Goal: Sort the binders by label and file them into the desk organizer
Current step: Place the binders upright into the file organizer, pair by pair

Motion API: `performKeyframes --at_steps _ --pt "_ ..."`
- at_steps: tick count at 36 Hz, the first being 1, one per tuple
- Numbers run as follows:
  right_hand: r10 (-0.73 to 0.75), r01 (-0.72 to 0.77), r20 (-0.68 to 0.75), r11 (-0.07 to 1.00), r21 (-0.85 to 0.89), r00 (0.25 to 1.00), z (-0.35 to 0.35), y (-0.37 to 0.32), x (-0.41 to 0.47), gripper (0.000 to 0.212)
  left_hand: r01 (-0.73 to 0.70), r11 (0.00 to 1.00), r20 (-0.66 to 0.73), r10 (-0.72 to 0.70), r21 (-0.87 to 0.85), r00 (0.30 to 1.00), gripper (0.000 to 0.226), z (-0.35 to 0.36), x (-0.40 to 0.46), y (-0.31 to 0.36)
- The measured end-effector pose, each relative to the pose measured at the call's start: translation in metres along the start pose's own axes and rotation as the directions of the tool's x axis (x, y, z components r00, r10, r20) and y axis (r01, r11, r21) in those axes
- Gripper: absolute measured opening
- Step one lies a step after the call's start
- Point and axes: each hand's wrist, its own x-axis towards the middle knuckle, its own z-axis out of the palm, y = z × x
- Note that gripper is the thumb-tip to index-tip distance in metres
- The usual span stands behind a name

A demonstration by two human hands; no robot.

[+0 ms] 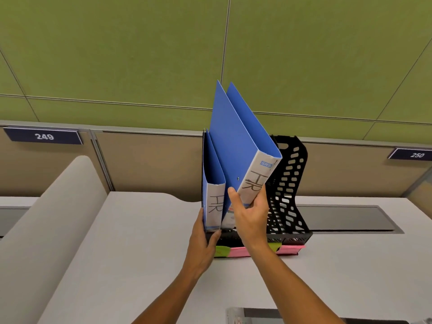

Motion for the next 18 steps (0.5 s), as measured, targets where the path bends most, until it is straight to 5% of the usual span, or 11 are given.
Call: performKeyframes --at_steps 9,18 --pt "0.01 -0.011 -0.025 0.999 -0.032 1.0 0.006 0.002 0.001 0.06 0.012 1.0 -0.004 -0.012 -0.01 1.0 0.073 -0.002 0.001 -0.003" --pt "0.232 -0.116 0.272 0.916 -0.383 0.934 0.004 0.025 0.001 0.051 0.007 1.0 0.005 -0.007 -0.028 1.0 0.069 -0.007 -0.001 0.002"
